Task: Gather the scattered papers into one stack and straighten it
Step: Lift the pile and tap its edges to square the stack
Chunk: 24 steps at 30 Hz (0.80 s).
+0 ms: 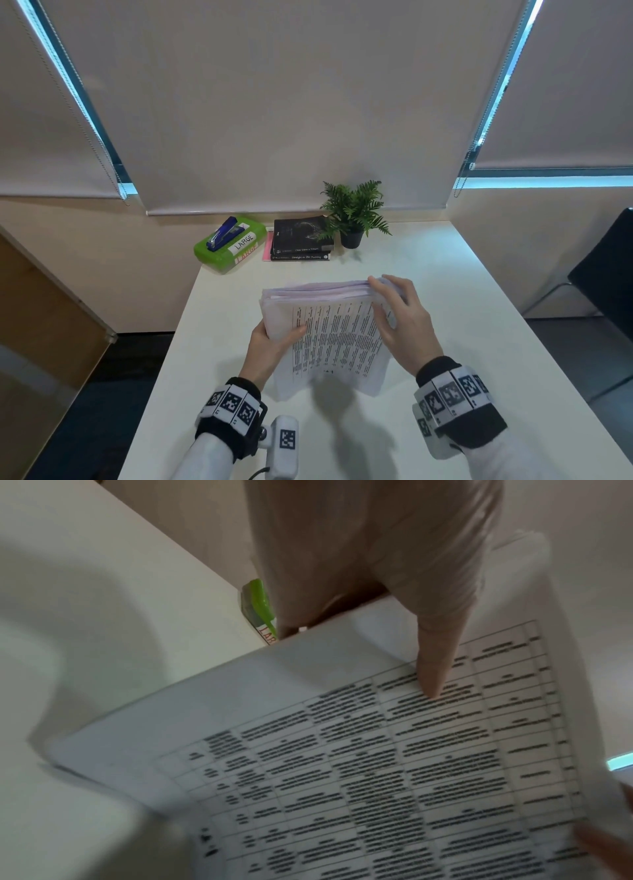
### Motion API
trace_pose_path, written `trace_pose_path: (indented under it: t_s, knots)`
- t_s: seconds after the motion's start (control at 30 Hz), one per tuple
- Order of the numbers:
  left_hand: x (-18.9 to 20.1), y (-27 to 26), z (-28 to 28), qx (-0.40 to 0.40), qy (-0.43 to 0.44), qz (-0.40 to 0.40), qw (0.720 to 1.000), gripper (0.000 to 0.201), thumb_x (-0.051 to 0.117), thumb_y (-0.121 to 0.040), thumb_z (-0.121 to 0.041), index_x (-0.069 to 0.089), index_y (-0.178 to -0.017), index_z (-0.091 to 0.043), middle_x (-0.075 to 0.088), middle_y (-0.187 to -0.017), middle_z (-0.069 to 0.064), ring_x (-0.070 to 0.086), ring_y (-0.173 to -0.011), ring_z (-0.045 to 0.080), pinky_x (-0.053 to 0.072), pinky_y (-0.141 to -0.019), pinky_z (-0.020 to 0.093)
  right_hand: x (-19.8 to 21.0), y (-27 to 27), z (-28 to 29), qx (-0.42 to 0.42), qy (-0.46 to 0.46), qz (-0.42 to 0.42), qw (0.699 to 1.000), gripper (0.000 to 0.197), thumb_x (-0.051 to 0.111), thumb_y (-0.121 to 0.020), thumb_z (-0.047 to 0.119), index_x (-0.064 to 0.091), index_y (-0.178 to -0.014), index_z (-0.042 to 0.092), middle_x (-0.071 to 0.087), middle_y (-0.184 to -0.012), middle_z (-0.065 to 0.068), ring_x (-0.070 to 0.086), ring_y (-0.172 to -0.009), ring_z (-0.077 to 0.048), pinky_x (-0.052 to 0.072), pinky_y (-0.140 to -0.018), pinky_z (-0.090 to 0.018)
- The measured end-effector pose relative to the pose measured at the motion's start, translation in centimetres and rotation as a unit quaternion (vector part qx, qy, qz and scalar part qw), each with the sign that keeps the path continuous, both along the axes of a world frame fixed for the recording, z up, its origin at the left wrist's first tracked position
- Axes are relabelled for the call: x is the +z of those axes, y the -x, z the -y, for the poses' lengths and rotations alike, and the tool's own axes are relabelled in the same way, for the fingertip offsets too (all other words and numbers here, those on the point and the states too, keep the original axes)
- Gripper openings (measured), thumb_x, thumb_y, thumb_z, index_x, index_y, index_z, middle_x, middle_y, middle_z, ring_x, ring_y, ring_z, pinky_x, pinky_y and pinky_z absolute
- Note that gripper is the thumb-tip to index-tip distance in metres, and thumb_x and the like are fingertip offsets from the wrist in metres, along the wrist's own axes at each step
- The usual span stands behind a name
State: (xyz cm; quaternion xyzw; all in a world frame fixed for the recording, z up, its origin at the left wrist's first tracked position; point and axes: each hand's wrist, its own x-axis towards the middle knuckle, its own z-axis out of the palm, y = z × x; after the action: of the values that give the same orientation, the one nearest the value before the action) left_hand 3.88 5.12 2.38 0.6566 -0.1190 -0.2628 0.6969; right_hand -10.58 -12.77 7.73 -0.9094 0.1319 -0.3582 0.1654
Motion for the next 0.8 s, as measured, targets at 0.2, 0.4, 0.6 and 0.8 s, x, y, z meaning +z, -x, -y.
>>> trace_pose_path:
  t_s: [0.2, 0.4, 0.6, 0.8]
  knots:
    - [-0.5, 0.4, -0.4, -0.006, -0.033, -0.009, 0.999, 0.021, 0.072, -0.081, -0.021, 0.067, -0.099, -0.011, 0.073, -0.097, 0.005, 0.069, -0.09, 0.02, 0.054, -0.074, 0.027, -0.1, 0.3, 0.6, -0.012, -0.252, 0.045, 0.967, 0.076, 0.07, -0.08, 0.012, 0.028, -0.143, 0.022, 0.049, -0.115, 0.008, 0.052, -0.097, -0.001, 0.043, -0.085, -0.004]
    - [-0.4, 1.4, 0.3, 0.029, -0.021, 0.007, 0.999, 0.027, 0.061, -0.089, -0.024, 0.062, -0.111, -0.008, 0.071, -0.103, 0.004, 0.067, -0.098, 0.02, 0.054, -0.073, 0.021, -1.5, 0.0, -0.1, 0.031, -0.607, 0.066, 0.791, 0.029, 0.075, -0.074, 0.011, 0.066, -0.101, 0.005, 0.074, -0.089, -0.007, 0.07, -0.088, -0.026, 0.057, -0.081, -0.045]
    - [1.3, 4.3, 0.6, 0.113, 0.031, 0.054, 0.992, 0.03, 0.062, -0.088, -0.021, 0.058, -0.117, -0.012, 0.07, -0.105, 0.001, 0.067, -0.096, 0.013, 0.055, -0.08, 0.025, 0.7, 0.1, -0.5, 0.063, -0.573, 0.122, 0.808, 0.028, 0.071, -0.077, 0.007, 0.064, -0.104, 0.011, 0.074, -0.089, -0.001, 0.07, -0.085, -0.016, 0.057, -0.076, -0.035]
    - [1.2, 3.0, -0.3, 0.055, 0.041, 0.023, 0.997, 0.051, 0.073, -0.075, 0.002, 0.047, -0.115, -0.017, 0.063, -0.102, -0.001, 0.063, -0.09, 0.008, 0.049, -0.06, 0.006, -2.1, 0.8, 0.3, 0.032, -0.596, 0.048, 0.801, 0.073, 0.08, -0.055, 0.016, 0.049, -0.121, 0.018, 0.061, -0.11, -0.012, 0.061, -0.103, -0.027, 0.053, -0.083, -0.041]
